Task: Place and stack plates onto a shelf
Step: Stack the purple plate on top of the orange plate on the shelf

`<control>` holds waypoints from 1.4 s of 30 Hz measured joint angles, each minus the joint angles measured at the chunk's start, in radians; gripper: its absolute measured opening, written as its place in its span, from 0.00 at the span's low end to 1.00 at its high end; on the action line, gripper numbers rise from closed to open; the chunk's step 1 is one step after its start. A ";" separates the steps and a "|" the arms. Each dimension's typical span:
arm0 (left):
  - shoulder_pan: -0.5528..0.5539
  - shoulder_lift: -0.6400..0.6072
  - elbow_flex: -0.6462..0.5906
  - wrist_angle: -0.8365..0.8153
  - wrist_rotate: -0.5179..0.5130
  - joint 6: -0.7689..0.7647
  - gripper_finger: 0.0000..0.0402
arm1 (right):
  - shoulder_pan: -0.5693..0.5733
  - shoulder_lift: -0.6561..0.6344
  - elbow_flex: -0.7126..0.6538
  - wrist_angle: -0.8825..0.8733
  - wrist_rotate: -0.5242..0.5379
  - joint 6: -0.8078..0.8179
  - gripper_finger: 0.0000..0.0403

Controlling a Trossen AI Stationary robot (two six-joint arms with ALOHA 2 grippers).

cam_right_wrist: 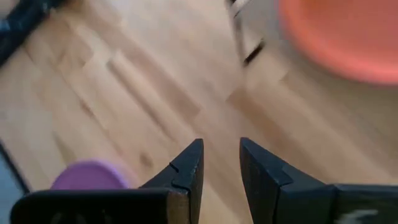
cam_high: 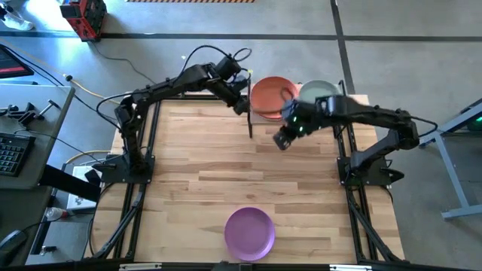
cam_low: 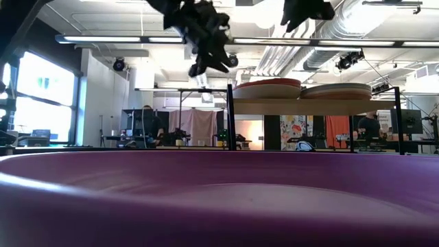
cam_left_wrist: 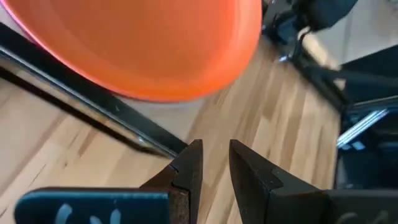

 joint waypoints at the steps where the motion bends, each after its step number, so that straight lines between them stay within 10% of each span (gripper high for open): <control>1: -0.013 -0.011 0.000 -0.021 -0.023 0.011 0.17 | 0.018 0.001 -0.022 0.008 -0.015 0.020 0.21; 23: -0.315 -0.385 0.001 -0.220 -0.239 -0.088 0.17 | 0.384 0.003 -0.480 0.575 -0.068 0.443 0.31; 42: -0.543 -0.460 0.001 -0.265 -0.423 -0.176 0.17 | 0.528 0.215 -0.513 0.783 -0.075 0.469 0.31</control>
